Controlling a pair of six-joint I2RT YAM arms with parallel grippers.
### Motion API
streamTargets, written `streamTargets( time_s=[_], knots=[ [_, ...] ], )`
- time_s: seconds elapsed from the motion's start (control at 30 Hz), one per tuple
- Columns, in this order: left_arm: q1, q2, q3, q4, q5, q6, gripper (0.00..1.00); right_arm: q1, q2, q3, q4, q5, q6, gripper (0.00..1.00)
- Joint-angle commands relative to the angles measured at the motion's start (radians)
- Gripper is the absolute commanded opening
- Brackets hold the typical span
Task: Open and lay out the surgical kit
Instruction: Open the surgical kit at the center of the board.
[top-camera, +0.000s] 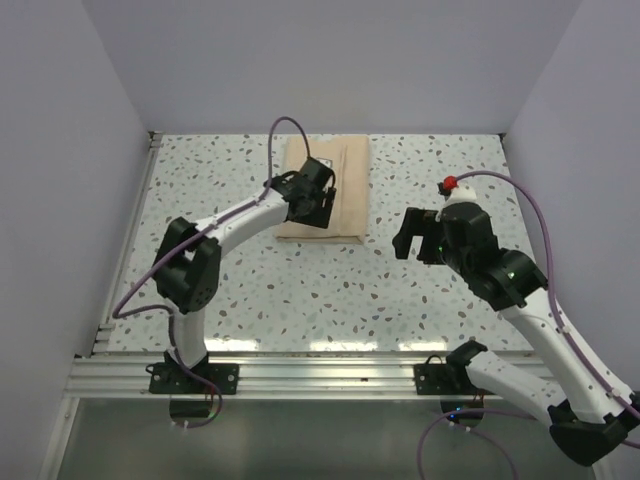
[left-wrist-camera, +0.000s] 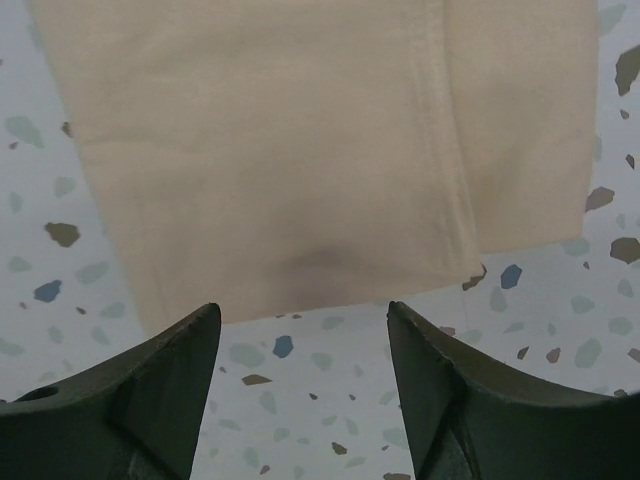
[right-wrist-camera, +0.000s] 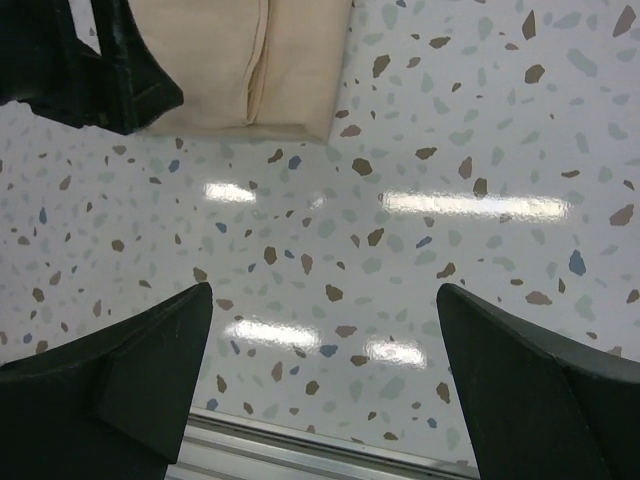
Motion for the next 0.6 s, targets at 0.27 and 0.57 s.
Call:
streamTargets(
  time_s=[0.27, 0.57],
  knots=[
    [-0.130, 0.271, 0.341, -0.038, -0.069, 0.053, 0.71, 0.002, 0.057, 0.009, 0.030, 0.075, 0.007, 0.98],
    [-0.133, 0.379, 0.424, -0.095, -0.101, 0.041, 0.67, 0.001, 0.046, -0.014, 0.027, 0.109, 0.001, 0.98]
  ],
)
